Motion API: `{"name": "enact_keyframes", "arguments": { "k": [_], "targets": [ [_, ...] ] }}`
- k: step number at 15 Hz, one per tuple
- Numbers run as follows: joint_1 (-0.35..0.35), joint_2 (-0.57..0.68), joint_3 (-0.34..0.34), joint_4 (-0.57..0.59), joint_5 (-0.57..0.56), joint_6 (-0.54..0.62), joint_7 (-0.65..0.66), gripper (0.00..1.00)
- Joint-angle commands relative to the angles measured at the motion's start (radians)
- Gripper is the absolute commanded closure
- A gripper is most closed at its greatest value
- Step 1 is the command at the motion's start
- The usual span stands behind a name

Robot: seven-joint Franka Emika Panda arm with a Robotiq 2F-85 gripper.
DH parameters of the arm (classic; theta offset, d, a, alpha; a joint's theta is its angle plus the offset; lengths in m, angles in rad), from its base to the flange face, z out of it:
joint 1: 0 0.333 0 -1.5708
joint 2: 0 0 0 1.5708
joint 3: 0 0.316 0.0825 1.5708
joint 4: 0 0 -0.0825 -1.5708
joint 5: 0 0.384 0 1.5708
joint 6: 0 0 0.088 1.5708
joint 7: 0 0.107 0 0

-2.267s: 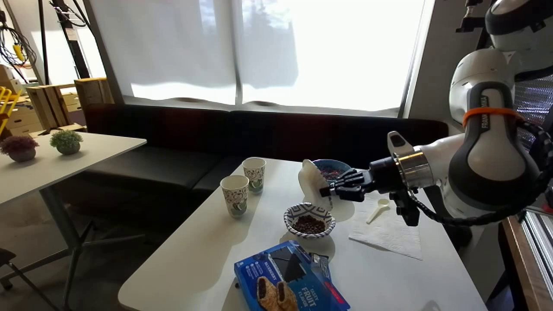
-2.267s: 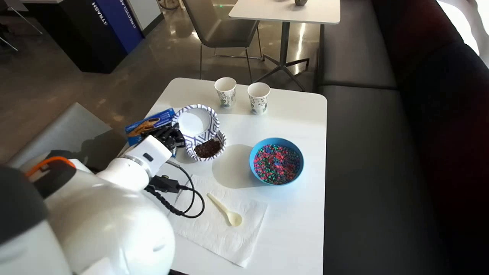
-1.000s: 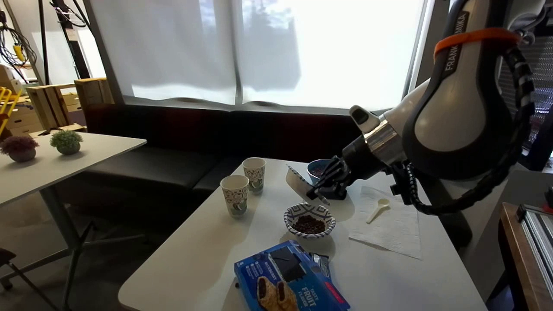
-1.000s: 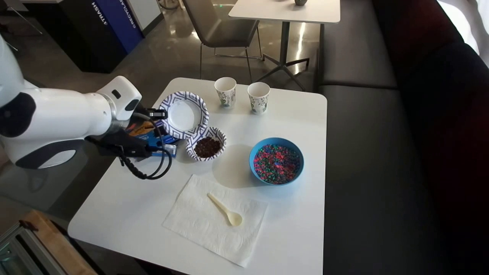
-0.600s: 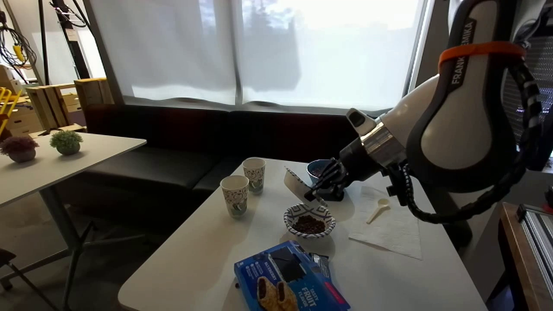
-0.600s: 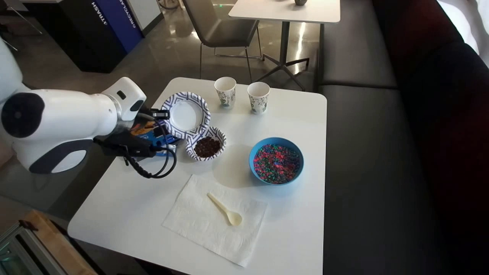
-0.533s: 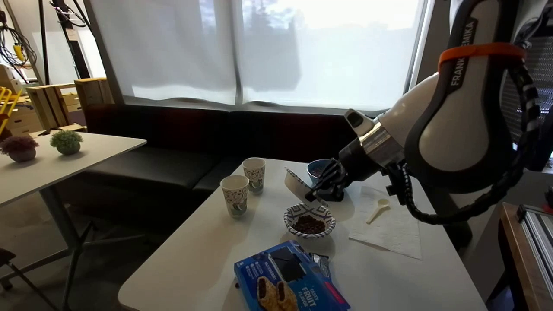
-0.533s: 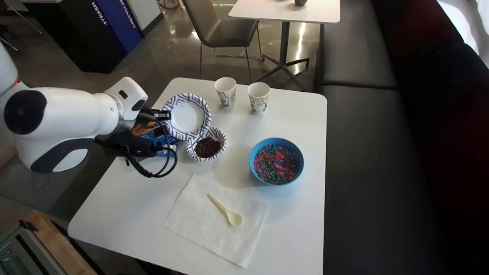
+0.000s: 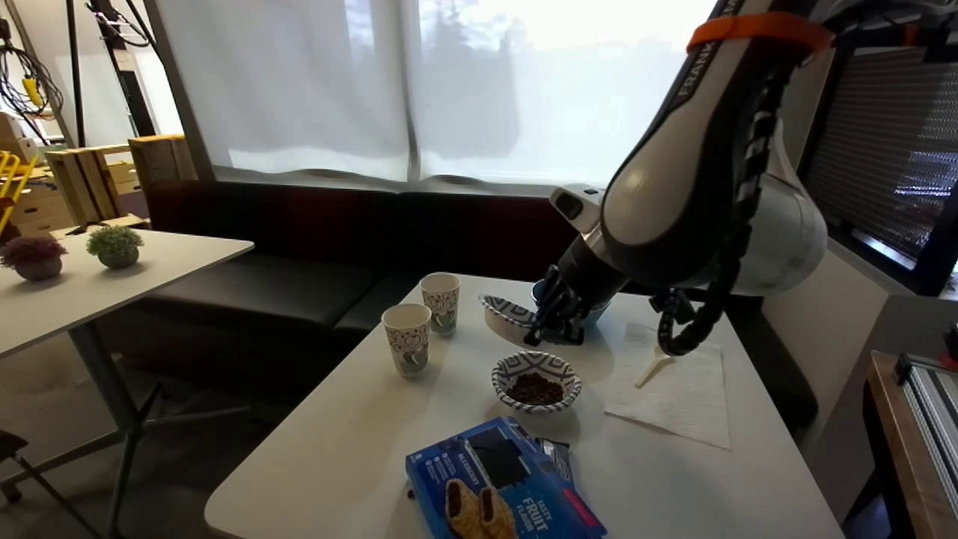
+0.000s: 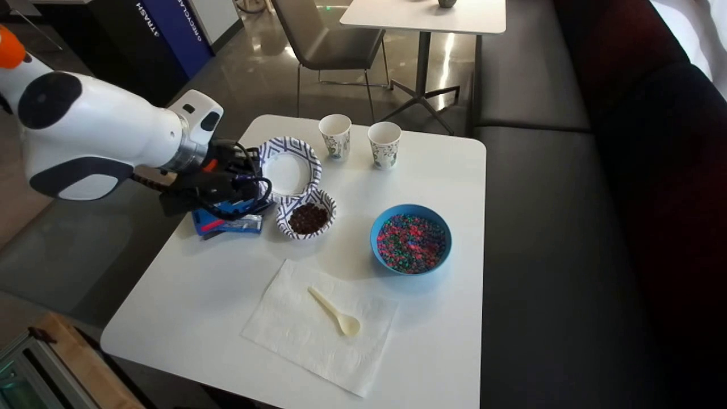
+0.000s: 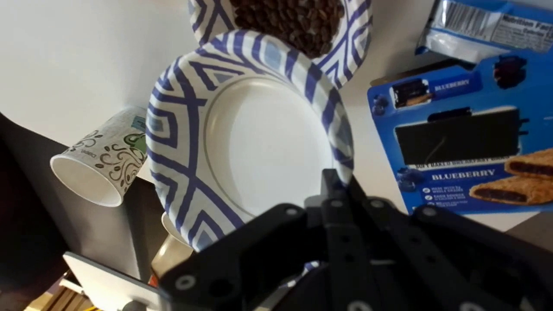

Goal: Pour the contents from the left white bowl to the right white bowl

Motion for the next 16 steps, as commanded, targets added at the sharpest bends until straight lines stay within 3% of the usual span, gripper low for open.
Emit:
{"name": "enact_keyframes", "arguments": {
  "k": [1, 5, 8, 11, 16],
  "targets": [
    [0.270, 0.065, -0.200, 0.085, 0.192, 0.022, -0.269, 0.99],
    [0.526, 0.176, -0.347, 0.225, 0.358, 0.051, -0.537, 0.99],
    [0.648, 0.243, -0.429, 0.343, 0.434, 0.092, -0.718, 0.99],
    [0.709, 0.288, -0.481, 0.447, 0.434, 0.123, -0.852, 0.99],
    [0.721, 0.343, -0.511, 0.571, 0.382, 0.072, -0.950, 0.99]
  ]
}}
